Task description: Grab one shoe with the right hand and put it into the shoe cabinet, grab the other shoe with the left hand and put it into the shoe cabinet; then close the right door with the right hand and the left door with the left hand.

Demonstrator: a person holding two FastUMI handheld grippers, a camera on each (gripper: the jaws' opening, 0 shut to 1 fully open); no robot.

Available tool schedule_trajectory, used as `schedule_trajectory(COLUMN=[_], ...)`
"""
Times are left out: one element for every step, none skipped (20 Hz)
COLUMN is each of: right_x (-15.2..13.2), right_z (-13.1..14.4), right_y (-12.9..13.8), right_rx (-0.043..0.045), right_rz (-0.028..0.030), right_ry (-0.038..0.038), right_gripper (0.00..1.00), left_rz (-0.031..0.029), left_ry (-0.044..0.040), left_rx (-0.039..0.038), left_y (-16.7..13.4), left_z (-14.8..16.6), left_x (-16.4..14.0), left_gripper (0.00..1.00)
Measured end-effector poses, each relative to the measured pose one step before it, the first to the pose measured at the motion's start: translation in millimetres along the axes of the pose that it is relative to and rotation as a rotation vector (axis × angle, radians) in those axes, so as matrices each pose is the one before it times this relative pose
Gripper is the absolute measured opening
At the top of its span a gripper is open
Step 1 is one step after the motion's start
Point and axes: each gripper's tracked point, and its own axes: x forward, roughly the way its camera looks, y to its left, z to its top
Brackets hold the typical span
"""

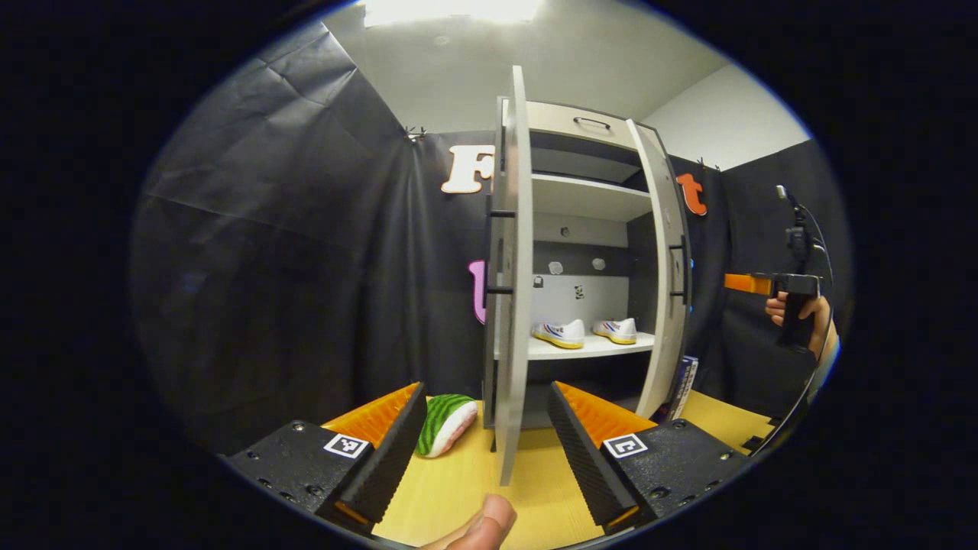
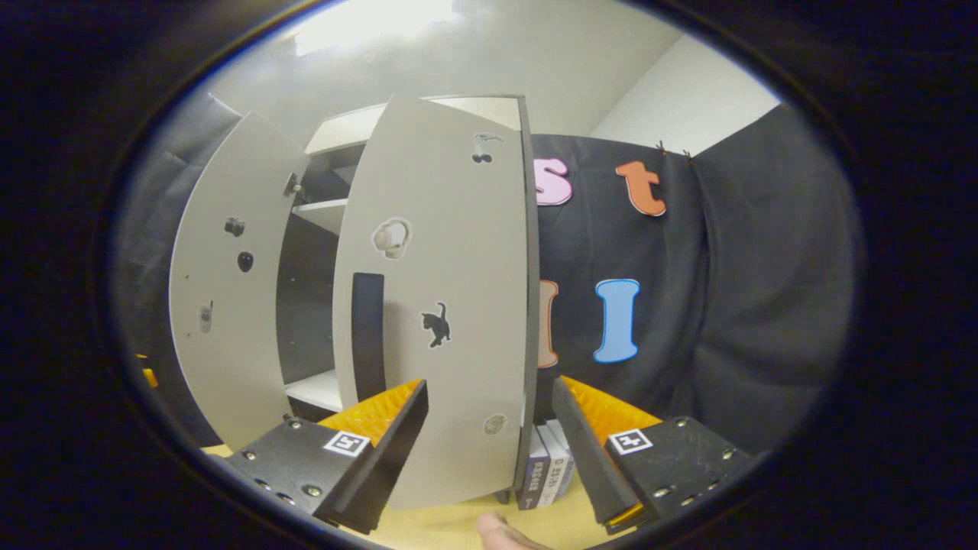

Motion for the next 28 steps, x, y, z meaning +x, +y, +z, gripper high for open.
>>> schedule_trajectory(right_x=[-5.56, -5.56, -4.71, -4.65, -4.57, -3.28, -3.37, -2.78, -3.77, -4.48, -3.87, -2.67, -2.47, -2.93, -2.28, -2.1, -1.1, -2.54, -1.53, 0.38, -0.13, -0.99, -1.44, -1.37, -3.02, -4.43, -4.68, -4.63], right_z=[-0.43, 0.74, 0.1, -1.27, -1.32, -1.13, -1.25, -0.99, -0.61, 0.11, 3.18, 2.82, 2.79, 1.02, 0.51, 0.03, -0.62, -0.77, -0.53, -0.75, -0.35, -0.43, -1.85, 0.39, 3.06, 4.76, 3.01, 3.4], right_y=[-4.67, -4.62, -4.16, -2.19, -3.32, -5.23, -4.37, -5.89, -3.87, -2.14, -3.31, -5.35, -4.87, -3.8, -4.68, -4.67, -2.14, 0.64, 2.82, 2.85, 1.73, 0.35, 1.45, 0.87, 0.11, 1.68, 2.47, 4.89], right_rx=[-0.00346, -0.00019, 0.00824, 0.01239, 0.01139, 0.00615, -0.00192, 0.00068, -0.00019, -0.00015, 0.00472, 0.00517, 0.00397, 0.00157, -0.0029, -0.00653, -0.00923, -0.00738, -0.00404, 0.00266, 0.0081, 0.01035, 0.00855, 0.00474, -0.00024, -0.00477, -0.00299, 0.00344], right_rz=[0.00118, -0.00129, 0.00068, 0.00491, 0.00448, 0.00102, -0.00027, -0.00316, -0.00087, 0.00689, 0.00424, -0.0032, -0.00463, -0.0027, -0.00519, -0.00668, -0.00046, 0.00417, 0.01301, 0.00964, 0.00488, 0.00351, 0.00394, -0.0031, -0.00863, -0.00228, 0.00212, 0.00563], right_ry=[-0.00675, -0.00792, -0.00454, 0.0017, 0.00058, -0.00066, 0.00027, -0.00166, 0.00192, 0.00146, -0.01064, -0.01107, -0.00586, -0.00458, -0.00448, -0.00215, 0.00116, -0.00008, -0.00116, -0.00318, -0.00019, 0.00286, 0.0025, -0.00447, -0.01364, -0.02146, -0.01762, -0.00998], right_gripper=[0.99, 0.98, 0.98, 0.98, 0.98, 0.98, 0.98, 0.98, 0.98, 0.98, 0.98, 0.97, 0.98, 0.98, 0.98, 0.98, 0.98, 0.98, 0.98, 0.99, 0.99, 0.99, 0.98, 0.98, 0.98, 0.98, 0.98, 0.98], left_rz=[0.01112, 0.01335, 0.01368, 0.00352, -0.00805, -0.00053, -0.00505, -0.00663, -0.00205, 0.00037, 0.00916, 0.02814, 0.03409, 0.01027, -0.00083, -0.00283, -0.00472, -0.00893, -0.02277, -0.00907, 0.00125, 0.00007, -0.0116, -0.02339, -0.0322, -0.02652, 0.04121, 0.03518], left_ry=[-0.00608, 0.00718, 0.00264, 0.01775, 0.00737, 0.0026, -0.00313, -0.00564, 0.00471, 0.00393, 0.01741, 0.0152, 0.01411, -0.0009, -0.00349, -0.00076, 0.00365, 0.00908, 0.00731, 0.00402, -0.00678, -0.00823, 0.00015, 0.01057, 0.02173, 0.01504, 0.02251, -0.01429], left_rx=[0.00597, -0.00135, -0.0004, -0.00922, -0.00298, -0.00753, -0.00487, -0.00013, -0.00014, 0.00242, 0.00524, 0.01546, 0.00097, 0.00122, -0.00666, -0.00631, -0.01758, -0.02449, -0.02078, -0.0047, 0.00255, 0.0099, 0.00438, -0.00088, -0.00368, -0.00351, 0.02264, 0.04372], left_y=[8.03, 7.02, 9.63, 5.52, 3.87, 5.27, 4.06, 3.73, 5.68, 6.23, 7.14, 12.77, 13.16, 7.65, 3.73, 3.48, 1.91, -0.01, -5.74, -3.37, -0.74, -2.02, -7.08, -14.42, -16.1, -15.6, 1.98, 0.57], left_z=[2.59, 2.79, 2.4, 0.69, 1.44, 2.83, 3.83, 4.17, 0.54, 2.41, 0.72, 2.4, 4.17, 7.38, 8.23, 7.17, 4.04, 3.14, 2.32, 1.15, 2.83, 2.03, 2.38, -2.05, -4.35, -4.42, -5.41, 5.82], left_x=[5.06, 5.56, 4.21, 3.97, 3.35, 3.65, 5.85, 3.92, 6.2, 6.23, 6.57, 4.9, 9.56, 7.3, 7.58, 8.12, 8.49, 6.82, 7.11, 5.19, 5.3, 0.91, -0.84, 2.27, 1.1, 2.66, 4.11, -7.97], left_gripper=[0.96, 0.92, 0.92, 0.96, 0.92, 0.93, 0.96, 0.96, 0.93, 0.92, 0.93, 0.96, 0.92, 0.93, 0.93, 0.93, 0.93, 0.93, 0.94, 0.93, 0.93, 0.93, 0.93, 0.93, 0.93, 0.93, 0.96, 0.9])
